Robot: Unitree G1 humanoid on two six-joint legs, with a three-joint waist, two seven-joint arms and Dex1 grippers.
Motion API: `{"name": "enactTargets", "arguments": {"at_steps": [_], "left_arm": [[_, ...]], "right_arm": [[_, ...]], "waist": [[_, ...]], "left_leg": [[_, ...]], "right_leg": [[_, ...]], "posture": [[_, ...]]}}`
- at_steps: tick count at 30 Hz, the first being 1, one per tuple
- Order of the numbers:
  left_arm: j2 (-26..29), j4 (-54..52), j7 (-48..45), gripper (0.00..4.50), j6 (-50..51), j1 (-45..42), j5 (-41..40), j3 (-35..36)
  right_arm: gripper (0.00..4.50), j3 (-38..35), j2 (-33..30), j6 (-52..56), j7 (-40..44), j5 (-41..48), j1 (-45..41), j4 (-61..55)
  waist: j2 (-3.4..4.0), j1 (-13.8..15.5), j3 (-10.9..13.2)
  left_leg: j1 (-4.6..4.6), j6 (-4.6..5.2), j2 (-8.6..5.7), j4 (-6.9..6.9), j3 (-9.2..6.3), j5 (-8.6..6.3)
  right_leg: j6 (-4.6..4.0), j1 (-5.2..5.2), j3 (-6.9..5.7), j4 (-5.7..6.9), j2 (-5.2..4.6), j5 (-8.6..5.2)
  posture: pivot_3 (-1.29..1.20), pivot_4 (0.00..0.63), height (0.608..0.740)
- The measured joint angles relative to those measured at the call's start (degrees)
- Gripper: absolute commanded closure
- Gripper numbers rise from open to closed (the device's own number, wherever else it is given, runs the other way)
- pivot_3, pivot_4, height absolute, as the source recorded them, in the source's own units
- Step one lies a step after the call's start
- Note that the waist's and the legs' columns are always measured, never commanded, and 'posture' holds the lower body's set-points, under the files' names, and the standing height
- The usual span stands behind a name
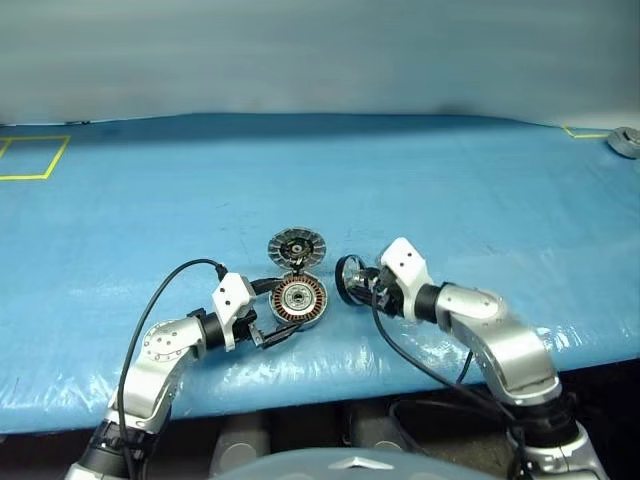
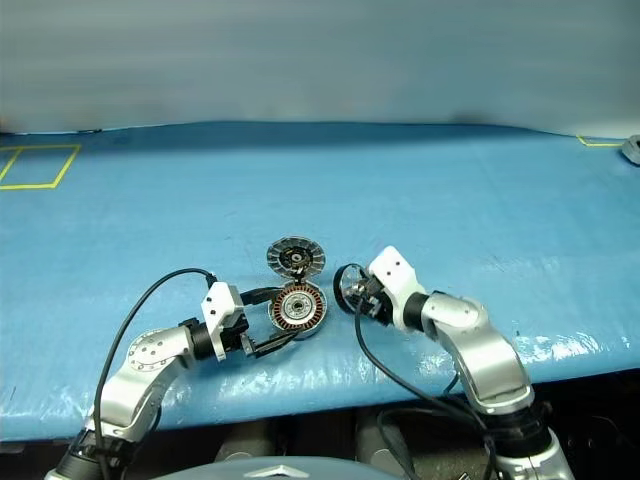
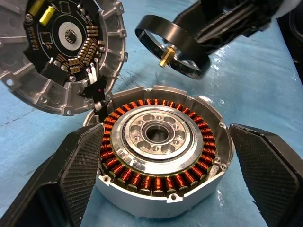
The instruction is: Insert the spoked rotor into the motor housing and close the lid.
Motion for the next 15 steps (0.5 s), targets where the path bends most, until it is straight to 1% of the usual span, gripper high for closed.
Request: {"name": "enactTargets", "arguments": {"at_steps": [3,6,10,15], "left_arm": [[0.15,0.23,-0.65,0.00,0.04,-0.97,-0.10,-0.08],[0.56,0.25,-0.87,0.00,0.08,-1.54,-0.41,0.00],[1.90,0.25,-0.97,0.00,0.11,-1.38,-0.65,0.72],[2.99,0.25,-0.92,0.00,0.17,-1.36,-0.95,2.45]], "right_arm": [[2.75,-2.93,3.67,-2.74,-0.44,4.57,5.85,-0.05],[2.75,-4.73,5.30,-4.19,-0.89,7.80,8.17,-0.08],[2.75,-6.15,6.66,-5.58,-2.55,10.75,8.13,-1.63],[2.75,-5.84,4.59,-6.13,-4.52,10.46,6.10,-1.60]], "waist": [[0.00,0.04,0.00],[0.01,-0.18,0.01],[0.02,-0.40,0.01],[0.02,-0.06,0.01]], "left_leg": [[0.05,0.01,0.03,0.10,0.00,0.01],[0.10,0.04,0.05,0.13,0.09,0.03],[0.10,0.04,0.09,0.09,0.10,0.03],[0.05,0.03,0.05,0.04,0.11,0.03]], "right_leg": [[0.07,0.06,0.03,0.00,-0.01,0.00],[0.08,0.05,0.14,0.00,-0.02,0.06],[0.07,-0.01,0.15,0.04,0.03,0.08],[0.03,-0.05,0.15,0.00,0.00,0.09]], "posture": [[0.00,0.150,0.740],[0.00,0.150,0.740],[0.00,0.150,0.740],[0.00,0.150,0.740]]}}
